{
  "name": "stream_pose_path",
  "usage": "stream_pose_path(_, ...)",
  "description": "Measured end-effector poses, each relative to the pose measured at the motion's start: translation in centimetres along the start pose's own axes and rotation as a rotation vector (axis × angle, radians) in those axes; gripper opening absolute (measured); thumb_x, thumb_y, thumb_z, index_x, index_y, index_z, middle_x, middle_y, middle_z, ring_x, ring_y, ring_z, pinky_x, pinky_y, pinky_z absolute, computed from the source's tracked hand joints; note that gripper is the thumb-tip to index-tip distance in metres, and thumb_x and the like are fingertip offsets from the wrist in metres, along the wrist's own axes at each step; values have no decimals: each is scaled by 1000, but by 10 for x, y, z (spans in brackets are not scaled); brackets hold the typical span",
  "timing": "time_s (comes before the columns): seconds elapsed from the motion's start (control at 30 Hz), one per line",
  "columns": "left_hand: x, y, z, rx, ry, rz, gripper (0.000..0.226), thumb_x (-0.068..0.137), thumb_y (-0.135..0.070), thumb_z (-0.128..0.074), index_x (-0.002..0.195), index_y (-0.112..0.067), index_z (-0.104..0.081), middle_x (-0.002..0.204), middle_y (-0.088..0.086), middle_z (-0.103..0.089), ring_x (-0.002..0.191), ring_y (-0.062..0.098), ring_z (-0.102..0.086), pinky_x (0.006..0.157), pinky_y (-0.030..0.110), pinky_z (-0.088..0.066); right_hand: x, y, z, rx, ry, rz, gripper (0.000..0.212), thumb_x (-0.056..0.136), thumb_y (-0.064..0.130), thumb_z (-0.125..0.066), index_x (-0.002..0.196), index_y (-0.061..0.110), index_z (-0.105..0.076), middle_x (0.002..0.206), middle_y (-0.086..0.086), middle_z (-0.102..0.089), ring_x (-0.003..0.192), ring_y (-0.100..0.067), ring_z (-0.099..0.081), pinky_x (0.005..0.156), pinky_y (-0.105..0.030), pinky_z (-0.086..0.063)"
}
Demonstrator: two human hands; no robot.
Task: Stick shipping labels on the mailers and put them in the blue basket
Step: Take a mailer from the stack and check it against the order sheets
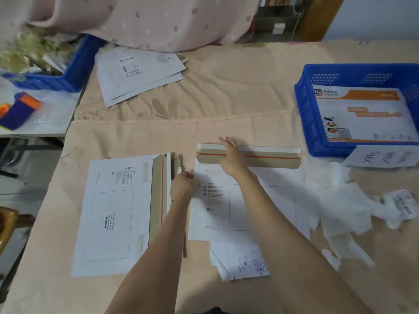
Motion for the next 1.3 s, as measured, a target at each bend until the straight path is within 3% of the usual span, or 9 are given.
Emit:
stream_pose_path(0.13,2,-1,-5,105,-23,-4,23,84,-8,-52,103,-18,-62,94,2,-61,85,25,-59,68,28,-47,-7,-7,-15,-74,-58,34,70,82,-10,-40,146,16,-37,150,1,-28,128,-21,-45,96,-37,-45)
stream_pose_path(0.33,-2,-4,-9,111,-144,-60,25,86,-6,-50,107,-16,-59,96,2,-64,80,22,-56,60,26,-41,-38,-22,-38,-128,-192,74,54,84,-9,-44,133,12,-53,133,-3,-39,117,-22,-50,86,-34,-48)
stream_pose_path(0.47,-16,-3,-18,162,-279,-241,41,85,-2,-53,125,-6,-44,125,13,-47,100,31,-54,70,38,-46,-55,-34,-57,-245,-100,51,65,81,-8,-50,141,16,-42,147,-1,-31,128,-24,-37,94,-32,-43)
stream_pose_path(0.57,-26,-2,-30,379,-377,-511,51,81,0,-52,131,-6,-47,133,14,-46,118,33,-44,94,38,-39,-60,-31,-57,-404,-131,56,67,84,5,-55,146,21,-34,152,1,-27,131,-27,-30,104,-34,-32)
stream_pose_path(0.7,-22,9,-43,581,-164,-589,51,99,-16,-36,150,-21,-26,159,-3,-18,145,22,-13,117,34,-13,-66,-31,-61,-522,-126,30,67,90,13,-50,151,26,-24,158,4,-18,142,-24,-17,112,-38,-16)
stream_pose_path(0.97,-22,15,-42,664,-83,-509,59,101,-39,-35,152,-29,-9,160,-10,1,148,18,2,118,42,-6,-56,-25,-56,-551,-167,21,54,90,15,-46,143,25,-39,151,5,-34,141,-26,-21,110,-39,-17)
stream_pose_path(1.1,-21,8,-40,653,-188,-572,50,98,-26,-40,147,-27,-32,156,-8,-22,144,22,-16,116,40,-12,-61,-28,-57,-567,-114,22,62,88,12,-46,147,28,-30,155,8,-25,145,-24,-11,109,-41,-19)
stream_pose_path(1.2,-16,-7,-34,547,-247,-577,40,93,-12,-45,131,-19,-53,141,-3,-45,131,25,-34,110,39,-22,-49,-32,-46,-421,-42,5,61,89,12,-45,146,30,-35,153,9,-30,144,-20,-17,109,-40,-23)
stream_pose_path(1.3,-17,-30,-37,544,-301,-525,37,90,-10,-46,126,-11,-56,129,6,-49,121,28,-39,102,37,-27,-40,-41,-16,250,-160,-110,53,91,1,-39,138,21,-50,143,1,-47,133,-18,-42,104,-23,-33)
Point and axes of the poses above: each hand's wrist, its own x-axis towards the middle knuckle, its own z-axis out of the back of the hand, y = z × x, the point moved 2 cm from there along x, towards the middle knuckle
